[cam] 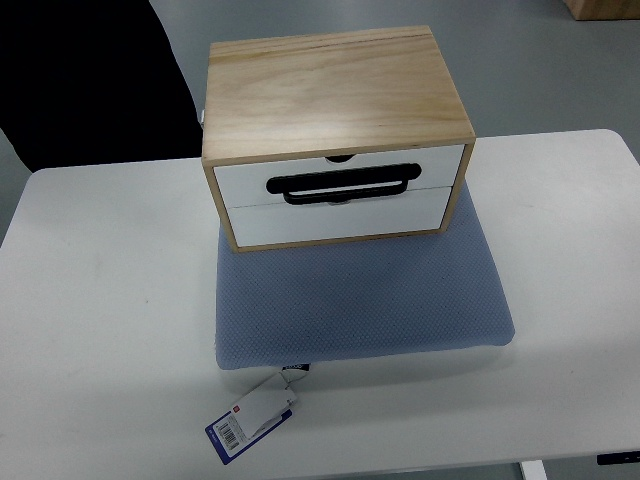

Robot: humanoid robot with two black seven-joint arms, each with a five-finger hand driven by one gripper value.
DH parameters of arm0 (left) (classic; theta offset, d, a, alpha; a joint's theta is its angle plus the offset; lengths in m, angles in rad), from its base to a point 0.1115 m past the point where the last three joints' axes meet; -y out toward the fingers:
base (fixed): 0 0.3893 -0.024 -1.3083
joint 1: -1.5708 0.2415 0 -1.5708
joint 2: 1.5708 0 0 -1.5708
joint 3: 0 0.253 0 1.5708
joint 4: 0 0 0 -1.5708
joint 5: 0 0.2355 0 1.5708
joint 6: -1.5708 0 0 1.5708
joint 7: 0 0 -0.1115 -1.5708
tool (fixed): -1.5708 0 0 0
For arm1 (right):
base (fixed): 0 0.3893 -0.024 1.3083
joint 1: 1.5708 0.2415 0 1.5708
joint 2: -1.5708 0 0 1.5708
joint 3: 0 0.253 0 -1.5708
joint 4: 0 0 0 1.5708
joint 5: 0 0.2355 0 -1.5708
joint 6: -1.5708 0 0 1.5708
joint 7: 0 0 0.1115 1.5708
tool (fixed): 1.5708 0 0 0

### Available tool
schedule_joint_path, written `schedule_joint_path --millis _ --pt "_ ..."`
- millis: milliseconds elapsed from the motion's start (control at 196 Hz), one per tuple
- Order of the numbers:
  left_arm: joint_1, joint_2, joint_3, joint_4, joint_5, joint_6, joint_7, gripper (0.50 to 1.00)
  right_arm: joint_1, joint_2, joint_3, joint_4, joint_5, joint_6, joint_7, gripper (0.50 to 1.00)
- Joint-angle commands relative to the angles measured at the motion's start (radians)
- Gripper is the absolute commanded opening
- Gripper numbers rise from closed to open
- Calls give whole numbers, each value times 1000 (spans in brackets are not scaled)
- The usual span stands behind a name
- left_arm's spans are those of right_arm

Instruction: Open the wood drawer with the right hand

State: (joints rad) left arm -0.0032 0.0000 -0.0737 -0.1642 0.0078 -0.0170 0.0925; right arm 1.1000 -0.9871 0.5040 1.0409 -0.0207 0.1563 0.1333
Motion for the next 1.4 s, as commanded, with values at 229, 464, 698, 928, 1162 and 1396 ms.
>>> schedule_joint_path --millis 229,464,698,928,1162,1396 --pt "0 0 0 0 0 0 0 1000 394 -31 -380 54 1 238 8 928" --pt "0 0 0 0 0 0 0 1000 626 2 -614 111 -8 387 11 930" --pt "0 0 0 0 0 0 1 1000 804 102 -775 174 -39 455 5 930" --pt "0 0 0 0 0 0 0 1000 900 228 -887 185 -100 455 -1 930" --pt "0 0 0 0 0 0 0 1000 903 323 -956 212 -162 455 -37 930" --pt "0 0 0 0 0 0 0 1000 916 407 -999 217 -166 455 -80 930"
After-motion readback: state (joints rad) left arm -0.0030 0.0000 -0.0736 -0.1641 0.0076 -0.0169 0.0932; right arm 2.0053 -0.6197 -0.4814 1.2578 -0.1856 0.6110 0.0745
